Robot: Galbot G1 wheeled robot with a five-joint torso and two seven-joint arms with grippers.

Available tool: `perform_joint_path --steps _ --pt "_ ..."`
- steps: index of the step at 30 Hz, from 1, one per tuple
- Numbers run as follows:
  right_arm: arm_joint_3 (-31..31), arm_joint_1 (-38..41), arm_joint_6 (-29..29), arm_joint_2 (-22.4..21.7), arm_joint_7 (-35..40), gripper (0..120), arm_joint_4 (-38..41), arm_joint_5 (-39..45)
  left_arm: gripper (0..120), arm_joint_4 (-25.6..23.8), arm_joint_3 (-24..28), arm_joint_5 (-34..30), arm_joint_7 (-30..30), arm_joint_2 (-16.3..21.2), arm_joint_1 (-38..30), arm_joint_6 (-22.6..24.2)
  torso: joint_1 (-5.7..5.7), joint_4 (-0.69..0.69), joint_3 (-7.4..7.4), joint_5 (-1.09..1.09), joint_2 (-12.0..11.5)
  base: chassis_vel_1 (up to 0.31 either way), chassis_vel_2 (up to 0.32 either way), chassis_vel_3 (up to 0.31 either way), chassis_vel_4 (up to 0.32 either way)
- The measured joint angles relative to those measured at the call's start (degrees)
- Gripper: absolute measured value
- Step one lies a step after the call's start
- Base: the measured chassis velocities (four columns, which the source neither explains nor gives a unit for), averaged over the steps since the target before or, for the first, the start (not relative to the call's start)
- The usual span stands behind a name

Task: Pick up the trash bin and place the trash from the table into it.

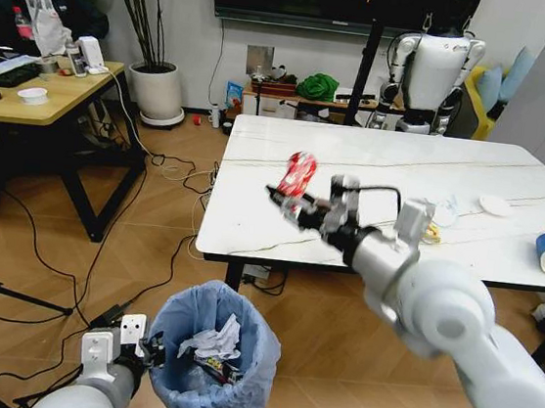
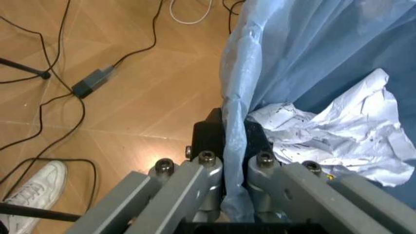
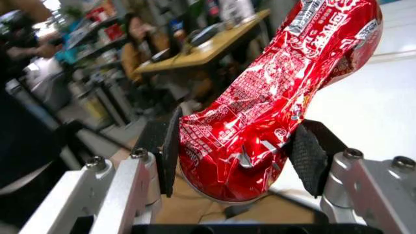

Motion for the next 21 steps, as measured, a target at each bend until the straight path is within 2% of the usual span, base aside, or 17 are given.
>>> perform_joint_path --steps 4,10,16,21 --pt "-1.0 -2.2 -1.2 -1.3 -3.3 49 3.6 -0.8 0 0.3 -0.1 -0.3 -0.1 0.1 -0.3 0.0 0.0 0.0 0.0 0.0 0.0 0.0 0.0 0.0 0.0" --pt "-8.6 -2.9 -3.2 -3.7 -3.9 49 5.3 -1.6 0 0.9 0.5 -0.8 -0.7 0.1 -1.1 0.0 0.0 0.0 0.0 -0.01 0.0 0.0 0.0 0.0 0.0" --pt "-18.4 -2.7 -3.7 -1.0 0.3 49 3.3 -6.0 0 1.2 1.4 -0.8 -0.9 -0.2 -1.7 0.0 0.01 0.0 0.01 0.0 0.0 0.0 0.0 0.0 0.0" --pt "-22.5 -1.8 -3.7 0.2 1.7 49 0.2 -7.9 0 1.3 2.2 -0.8 -0.9 -0.3 -1.8 0.0 0.01 0.01 0.01 -0.01 0.0 0.0 0.0 0.0 0.0"
